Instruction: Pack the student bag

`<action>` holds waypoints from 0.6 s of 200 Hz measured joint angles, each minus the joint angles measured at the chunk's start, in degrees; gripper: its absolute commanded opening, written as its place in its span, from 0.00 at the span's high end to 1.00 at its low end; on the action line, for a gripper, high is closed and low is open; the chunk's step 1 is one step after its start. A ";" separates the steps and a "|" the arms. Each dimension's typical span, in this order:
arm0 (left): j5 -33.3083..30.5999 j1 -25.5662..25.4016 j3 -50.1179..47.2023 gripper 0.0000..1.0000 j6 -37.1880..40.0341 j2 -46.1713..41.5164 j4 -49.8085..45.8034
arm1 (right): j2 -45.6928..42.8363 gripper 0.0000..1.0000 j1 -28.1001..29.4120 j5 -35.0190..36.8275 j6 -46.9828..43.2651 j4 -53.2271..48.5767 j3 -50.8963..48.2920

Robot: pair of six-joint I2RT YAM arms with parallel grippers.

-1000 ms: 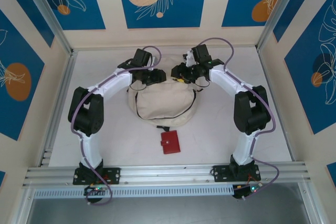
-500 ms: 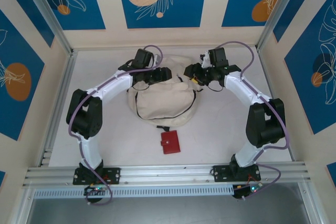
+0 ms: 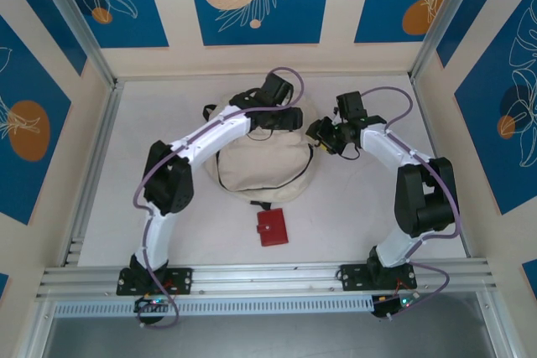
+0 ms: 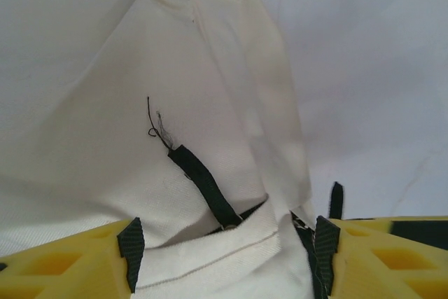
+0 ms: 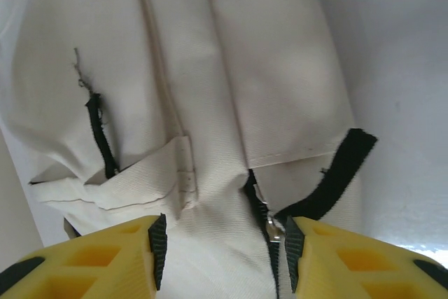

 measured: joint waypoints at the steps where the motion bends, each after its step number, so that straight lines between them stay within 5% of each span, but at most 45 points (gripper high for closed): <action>1: -0.07 -0.02 0.20 0.35 0.07 0.13 -0.11 | 0.02 0.49 -0.02 -0.04 0.00 0.00 -0.02; 120: -4.39 -0.66 16.13 0.47 1.53 13.81 -13.70 | 5.42 0.61 3.56 -10.27 1.81 7.26 -4.48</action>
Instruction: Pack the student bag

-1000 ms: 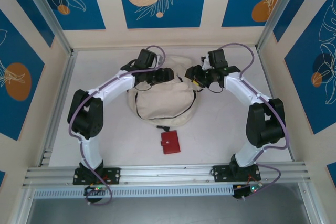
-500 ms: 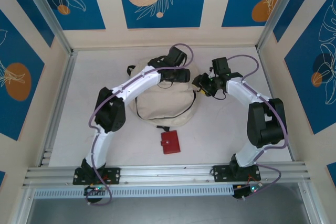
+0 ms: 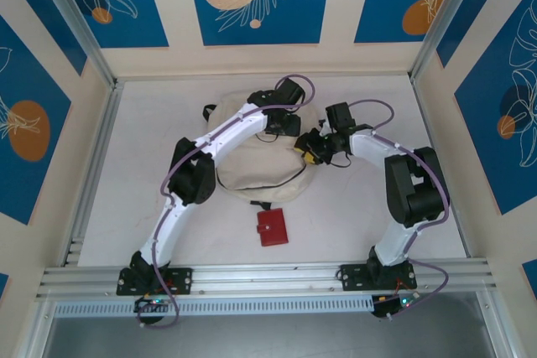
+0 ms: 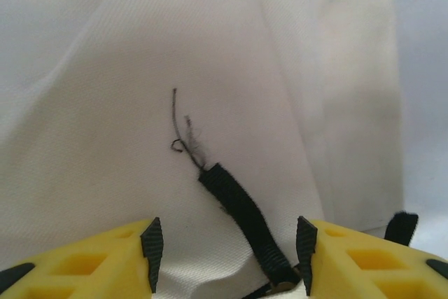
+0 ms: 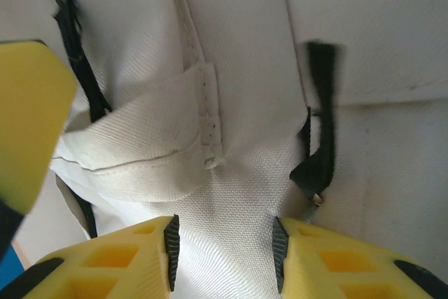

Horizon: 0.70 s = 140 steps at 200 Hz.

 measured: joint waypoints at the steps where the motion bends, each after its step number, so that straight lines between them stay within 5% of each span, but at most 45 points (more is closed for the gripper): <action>1: -0.04 0.00 0.02 0.47 0.00 0.00 -0.04 | 0.09 0.61 0.09 -0.02 0.02 0.11 -0.09; 140: -0.96 -0.22 3.04 0.55 0.20 2.71 -2.05 | 1.99 0.69 6.12 0.20 5.57 8.96 -5.09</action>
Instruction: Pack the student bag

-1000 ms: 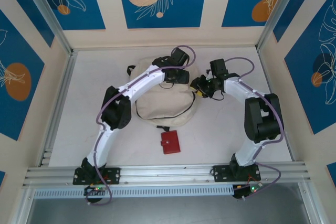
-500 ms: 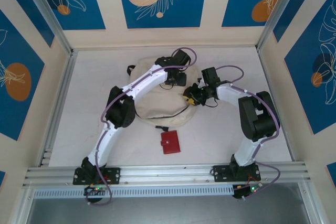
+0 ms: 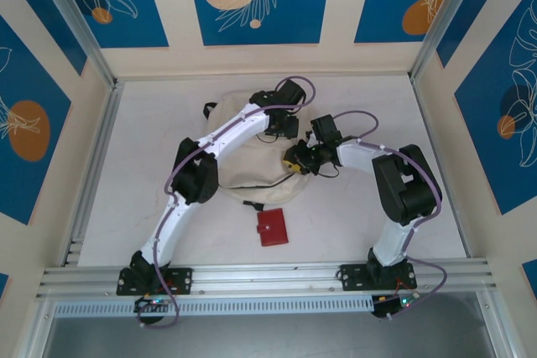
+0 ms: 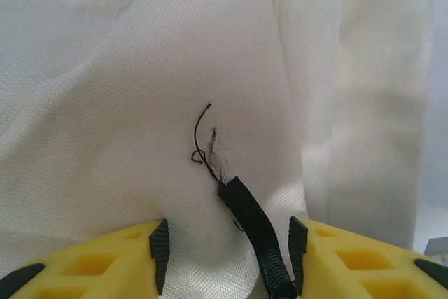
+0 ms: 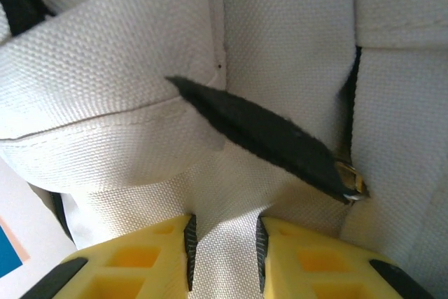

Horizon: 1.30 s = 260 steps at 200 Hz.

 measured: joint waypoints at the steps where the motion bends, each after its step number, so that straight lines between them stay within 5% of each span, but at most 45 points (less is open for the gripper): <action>1: -0.02 0.00 0.02 0.55 -0.02 0.02 0.00 | 0.00 0.69 0.00 0.02 0.02 0.02 0.00; 44: -0.98 0.00 0.70 0.78 1.14 1.07 0.09 | -0.09 0.71 0.09 0.85 0.55 0.63 -0.79; 106: -3.08 -0.11 0.70 0.91 1.73 1.07 -0.44 | -6.62 0.71 -1.64 2.08 0.74 0.42 -3.45; 177: -2.25 1.22 -13.53 0.88 1.77 -6.64 5.49 | -5.38 0.62 -7.67 1.18 0.26 -0.81 1.60; 260: 0.52 7.23 -27.15 0.77 3.89 -16.09 8.46 | 3.78 0.61 -5.73 -1.16 -1.05 -2.82 11.41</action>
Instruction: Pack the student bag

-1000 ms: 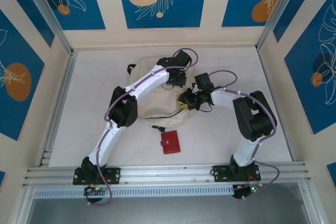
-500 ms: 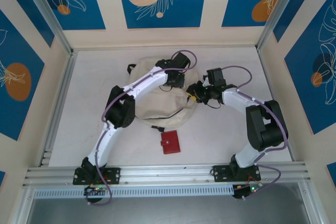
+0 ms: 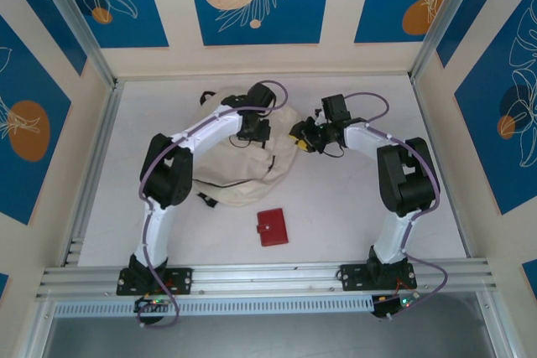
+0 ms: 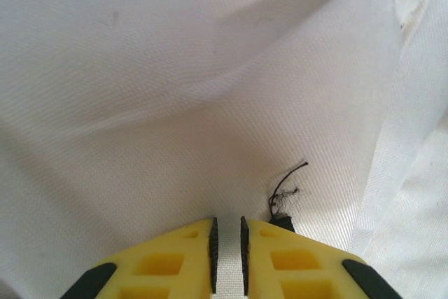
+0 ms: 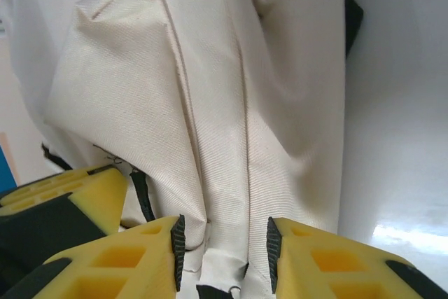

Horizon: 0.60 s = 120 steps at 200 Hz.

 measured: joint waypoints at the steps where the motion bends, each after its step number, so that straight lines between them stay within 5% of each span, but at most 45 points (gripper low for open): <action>1: 0.00 0.04 -0.07 0.77 0.11 -0.15 -0.04 | 0.00 0.61 0.02 0.00 0.00 -0.02 0.00; 45: -0.61 -0.70 -0.61 0.66 1.70 -4.37 -0.57 | -0.07 0.52 0.72 0.11 0.02 0.00 -0.13; 120: -7.65 -6.49 3.28 0.62 3.67 -0.66 -5.18 | -3.69 0.39 0.20 2.12 0.48 -0.31 -4.22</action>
